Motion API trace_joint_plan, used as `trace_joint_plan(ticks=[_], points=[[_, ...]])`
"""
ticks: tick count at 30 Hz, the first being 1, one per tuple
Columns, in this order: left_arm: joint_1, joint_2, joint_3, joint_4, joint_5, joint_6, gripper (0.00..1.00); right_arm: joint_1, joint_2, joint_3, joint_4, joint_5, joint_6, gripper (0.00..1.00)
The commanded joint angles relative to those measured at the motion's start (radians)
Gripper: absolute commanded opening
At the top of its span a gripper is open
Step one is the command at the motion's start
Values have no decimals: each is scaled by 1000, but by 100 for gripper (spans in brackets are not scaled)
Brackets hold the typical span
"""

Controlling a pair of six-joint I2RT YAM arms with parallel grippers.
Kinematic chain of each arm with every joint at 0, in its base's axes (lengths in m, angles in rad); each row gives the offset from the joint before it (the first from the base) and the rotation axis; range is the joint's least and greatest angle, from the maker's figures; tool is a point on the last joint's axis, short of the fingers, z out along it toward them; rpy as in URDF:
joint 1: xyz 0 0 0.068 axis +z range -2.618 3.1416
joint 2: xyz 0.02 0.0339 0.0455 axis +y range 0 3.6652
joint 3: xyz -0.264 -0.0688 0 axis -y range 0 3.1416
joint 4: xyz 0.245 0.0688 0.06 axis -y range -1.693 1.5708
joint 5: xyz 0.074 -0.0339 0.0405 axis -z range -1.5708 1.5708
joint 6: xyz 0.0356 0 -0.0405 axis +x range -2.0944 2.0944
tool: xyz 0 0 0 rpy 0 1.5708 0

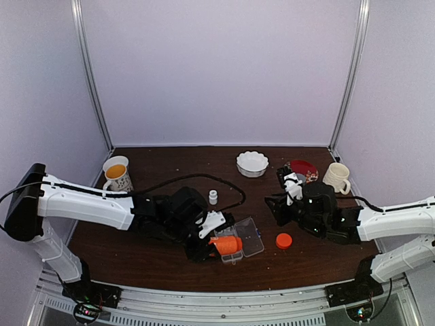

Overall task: Sort the pills into containers
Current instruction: Pour the pill into the compartment of the pill container.

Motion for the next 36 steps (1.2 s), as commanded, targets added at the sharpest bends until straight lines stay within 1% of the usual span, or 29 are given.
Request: trace_joint_plan(ticks=[1,5,11,14,16,19,24,26,29,33,36], points=[[-4,11,27,2,10,3,0,-6,43,48,-6,32,-9,25],[-4,14,50,-27,10,2,0,-6,51,53,-9,26,-8,25],[-4,39,30,-10,4,3,0,-6,10,20,28,30,-16,25],[-4,25,29,14,33,-15,0,-5,15,24,24,35,-17,25],[-5,27,23,26,26,-19,0,-6,22,32,16,36,-17,25],[-5,60,51,-27,13,-25,0,-6,24,32,20,28,-14,25],[-13,8,23,14,23,-33,0,-6,24,33,15,30,-15,25],[-13,22,9,10,10,-34,0,-6,21,33,16,29,-15,25],[-14,45,44,-43,26,-36,0,-6,22,33,15,30,-13,25],[-18,16,28,-16,9,-44,0,-6,26,36,10,30,-13,25],[-18,51,19,-30,-6,-40,0,-6,26,36,10,32,-12,25]])
